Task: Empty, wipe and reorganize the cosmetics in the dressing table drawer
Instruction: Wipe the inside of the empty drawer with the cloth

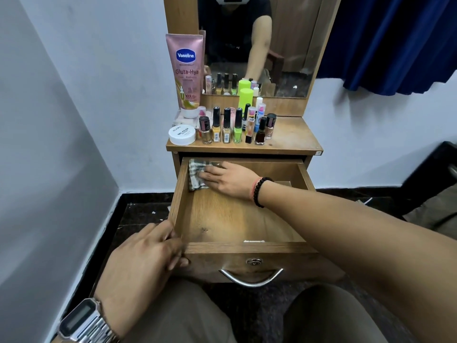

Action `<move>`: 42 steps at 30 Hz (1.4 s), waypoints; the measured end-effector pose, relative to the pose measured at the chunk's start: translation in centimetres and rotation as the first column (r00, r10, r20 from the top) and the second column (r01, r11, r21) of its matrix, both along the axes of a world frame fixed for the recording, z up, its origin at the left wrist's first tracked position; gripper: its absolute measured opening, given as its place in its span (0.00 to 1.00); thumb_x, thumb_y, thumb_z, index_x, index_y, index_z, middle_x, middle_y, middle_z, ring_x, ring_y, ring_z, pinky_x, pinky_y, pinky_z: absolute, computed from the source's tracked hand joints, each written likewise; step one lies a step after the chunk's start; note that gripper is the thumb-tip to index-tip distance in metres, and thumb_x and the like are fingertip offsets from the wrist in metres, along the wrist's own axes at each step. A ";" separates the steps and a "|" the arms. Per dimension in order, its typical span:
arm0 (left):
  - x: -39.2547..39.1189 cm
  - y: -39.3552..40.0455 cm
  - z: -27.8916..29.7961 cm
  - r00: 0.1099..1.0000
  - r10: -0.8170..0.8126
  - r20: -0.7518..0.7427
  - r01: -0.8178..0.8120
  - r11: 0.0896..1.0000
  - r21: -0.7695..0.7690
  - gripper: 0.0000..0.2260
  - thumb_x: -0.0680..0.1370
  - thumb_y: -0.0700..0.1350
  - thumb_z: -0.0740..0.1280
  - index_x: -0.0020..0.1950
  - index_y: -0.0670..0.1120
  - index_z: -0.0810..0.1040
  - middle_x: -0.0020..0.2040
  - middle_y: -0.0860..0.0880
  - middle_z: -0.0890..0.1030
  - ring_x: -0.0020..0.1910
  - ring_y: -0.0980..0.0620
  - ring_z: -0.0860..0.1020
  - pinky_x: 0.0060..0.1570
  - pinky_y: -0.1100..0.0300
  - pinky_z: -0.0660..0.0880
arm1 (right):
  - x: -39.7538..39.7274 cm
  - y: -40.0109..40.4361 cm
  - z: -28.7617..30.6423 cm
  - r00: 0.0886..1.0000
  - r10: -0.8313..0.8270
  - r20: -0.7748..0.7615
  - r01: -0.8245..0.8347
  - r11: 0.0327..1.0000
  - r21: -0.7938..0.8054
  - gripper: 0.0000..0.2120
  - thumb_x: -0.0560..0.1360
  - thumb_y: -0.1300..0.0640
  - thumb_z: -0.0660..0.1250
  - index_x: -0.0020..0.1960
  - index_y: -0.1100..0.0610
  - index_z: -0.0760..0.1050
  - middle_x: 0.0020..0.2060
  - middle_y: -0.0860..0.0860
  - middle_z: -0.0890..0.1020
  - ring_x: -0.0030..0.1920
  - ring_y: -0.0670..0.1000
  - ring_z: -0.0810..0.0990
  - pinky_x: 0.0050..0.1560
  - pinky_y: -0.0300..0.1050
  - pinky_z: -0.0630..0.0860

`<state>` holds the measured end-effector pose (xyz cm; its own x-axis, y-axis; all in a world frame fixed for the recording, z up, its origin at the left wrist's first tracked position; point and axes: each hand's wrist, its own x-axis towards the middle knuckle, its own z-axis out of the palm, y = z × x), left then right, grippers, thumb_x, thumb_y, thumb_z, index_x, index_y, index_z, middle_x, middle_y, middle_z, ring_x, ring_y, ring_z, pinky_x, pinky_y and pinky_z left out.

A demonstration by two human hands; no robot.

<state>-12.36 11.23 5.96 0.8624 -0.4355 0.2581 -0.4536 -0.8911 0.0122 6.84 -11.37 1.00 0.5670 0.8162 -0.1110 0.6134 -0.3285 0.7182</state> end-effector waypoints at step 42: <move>-0.3 -0.1 -0.2 1.000 -0.018 0.001 0.018 0.999 -0.026 0.22 0.60 0.49 0.80 0.27 0.50 0.64 0.33 0.56 0.71 0.31 0.54 0.72 0.29 0.72 0.46 | -7.1 -4.5 2.0 0.411 -0.421 -0.809 0.750 0.661 0.037 0.31 0.81 0.47 0.59 0.79 0.53 0.50 0.78 0.55 0.51 0.77 0.56 0.56 0.75 0.48 0.54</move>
<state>-12.62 11.12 5.80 0.8542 -0.4439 0.2707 -0.4695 -0.8822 0.0350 -0.26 -15.91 3.02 0.7871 0.3697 -0.4938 0.3783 -0.9216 -0.0869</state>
